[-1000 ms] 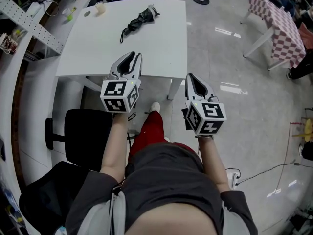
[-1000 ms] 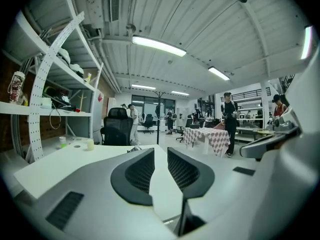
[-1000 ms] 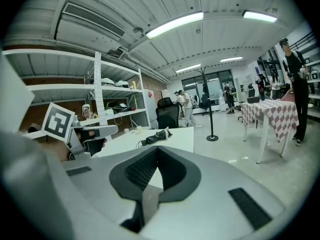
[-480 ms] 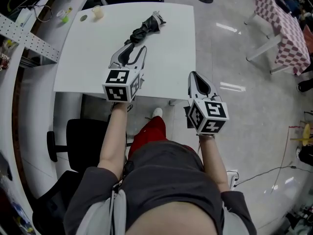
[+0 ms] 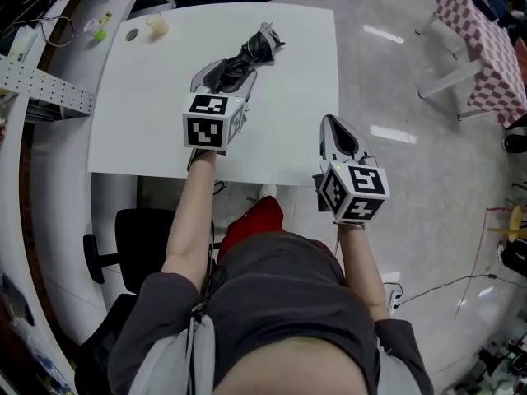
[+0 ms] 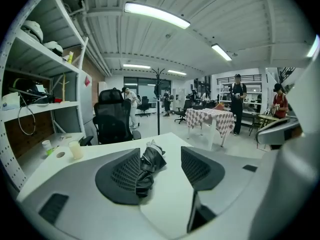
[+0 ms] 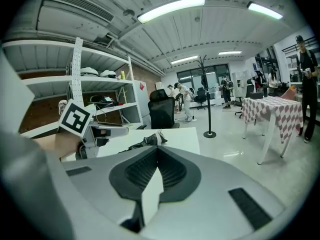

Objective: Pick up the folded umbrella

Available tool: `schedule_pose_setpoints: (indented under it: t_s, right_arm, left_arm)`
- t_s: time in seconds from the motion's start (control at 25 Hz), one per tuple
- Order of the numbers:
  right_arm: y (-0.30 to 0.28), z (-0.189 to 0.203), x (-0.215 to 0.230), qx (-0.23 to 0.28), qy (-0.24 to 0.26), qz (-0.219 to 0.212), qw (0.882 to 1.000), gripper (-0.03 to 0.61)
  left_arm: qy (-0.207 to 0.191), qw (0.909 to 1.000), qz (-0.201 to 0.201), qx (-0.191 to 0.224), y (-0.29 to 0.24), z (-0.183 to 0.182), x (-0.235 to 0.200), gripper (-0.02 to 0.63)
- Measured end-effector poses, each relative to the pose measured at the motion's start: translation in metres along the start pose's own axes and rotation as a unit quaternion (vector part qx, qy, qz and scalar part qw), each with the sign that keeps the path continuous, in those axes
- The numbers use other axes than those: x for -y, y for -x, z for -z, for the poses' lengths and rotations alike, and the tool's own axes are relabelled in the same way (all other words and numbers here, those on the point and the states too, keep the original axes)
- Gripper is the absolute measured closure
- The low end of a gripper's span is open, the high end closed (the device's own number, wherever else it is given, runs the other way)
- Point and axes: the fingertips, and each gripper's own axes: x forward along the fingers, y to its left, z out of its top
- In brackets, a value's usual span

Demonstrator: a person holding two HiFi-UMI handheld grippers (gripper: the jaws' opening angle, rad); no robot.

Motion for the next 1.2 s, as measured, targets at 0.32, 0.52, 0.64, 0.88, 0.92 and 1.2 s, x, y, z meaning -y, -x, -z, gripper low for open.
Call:
schedule_pose_setpoints:
  t_s: [0.32,0.52,0.64,0.88,0.92,1.2]
  right_arm:
    - [-0.038,-0.004,0.016,-0.012,-0.012,0.014,1.0,0.56]
    - [-0.058,-0.005,0.023,-0.022,-0.015,0.018,0.999,0.56]
    - [-0.068,-0.005,0.025,-0.027,-0.017,0.021,0.999,0.56]
    - [-0.085,-0.002,0.03,-0.038,-0.021,0.023,0.999,0.56]
    - [-0.088,-0.002,0.03,-0.04,-0.021,0.023,0.999,0.56]
    - [-0.104,0.002,0.037,-0.051,-0.027,0.029,0.998,0.56]
  left_arm:
    - [-0.015,0.9979,0.016,-0.06,-0.053,0.017,-0.02,0.348]
    - [-0.02,0.9961,0.027,-0.082,-0.079,0.026,-0.027,0.336]
    - [-0.016,0.9952,0.031,-0.092,-0.091,0.031,-0.033,0.334]
    - [-0.033,0.9915,0.038,-0.12,-0.116,0.042,-0.039,0.321]
    - [-0.034,0.9909,0.039,-0.124,-0.12,0.044,-0.04,0.319]
    - [-0.05,0.9833,0.055,-0.166,-0.145,0.063,-0.043,0.317]
